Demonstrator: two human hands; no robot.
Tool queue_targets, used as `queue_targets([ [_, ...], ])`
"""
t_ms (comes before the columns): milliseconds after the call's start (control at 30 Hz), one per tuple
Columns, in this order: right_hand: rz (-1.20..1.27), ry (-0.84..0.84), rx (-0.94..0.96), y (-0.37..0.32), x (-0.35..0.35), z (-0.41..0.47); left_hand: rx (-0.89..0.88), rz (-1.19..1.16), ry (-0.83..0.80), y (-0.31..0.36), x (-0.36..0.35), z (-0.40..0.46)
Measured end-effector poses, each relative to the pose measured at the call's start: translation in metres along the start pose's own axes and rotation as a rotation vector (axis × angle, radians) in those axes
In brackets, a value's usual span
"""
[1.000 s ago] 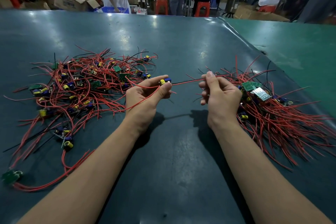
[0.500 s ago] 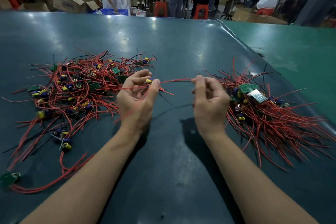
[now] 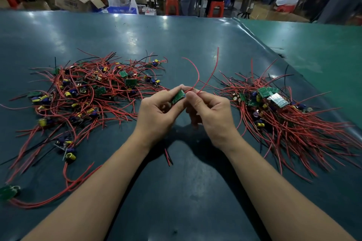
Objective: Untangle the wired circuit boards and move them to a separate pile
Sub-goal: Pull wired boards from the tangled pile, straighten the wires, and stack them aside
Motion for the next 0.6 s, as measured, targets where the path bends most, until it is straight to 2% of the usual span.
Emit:
queue_targets([
  [167,0.214,-0.067,-0.196,0.006,0.003,0.004,-0.032,0.043,-0.126,0.000,-0.003,-0.002],
  [267,0.253,-0.097,-0.229,0.007,0.005,0.006,-0.054,0.115,-0.175,0.000,-0.005,-0.004],
  [333,0.222,-0.064,-0.234,0.007,0.006,0.006,-0.093,0.166,-0.160,0.001,-0.005,-0.004],
  [467,0.210,0.101,-0.288,0.011,0.015,0.010,-0.162,0.271,-0.107,0.005,-0.001,-0.003],
  [600,0.336,0.118,-0.314,0.010,0.018,0.012,-0.094,0.255,-0.179,0.001,-0.004,-0.004],
])
Point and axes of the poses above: each hand's wrist, its own z-axis towards the middle knuckle, its own x-axis out of the back of the hand, y = z × x, the point moved 4 cm from there along z, towards the middle knuckle, and after that the axes turned 14 degrees about -z, right-handed, at the moved point
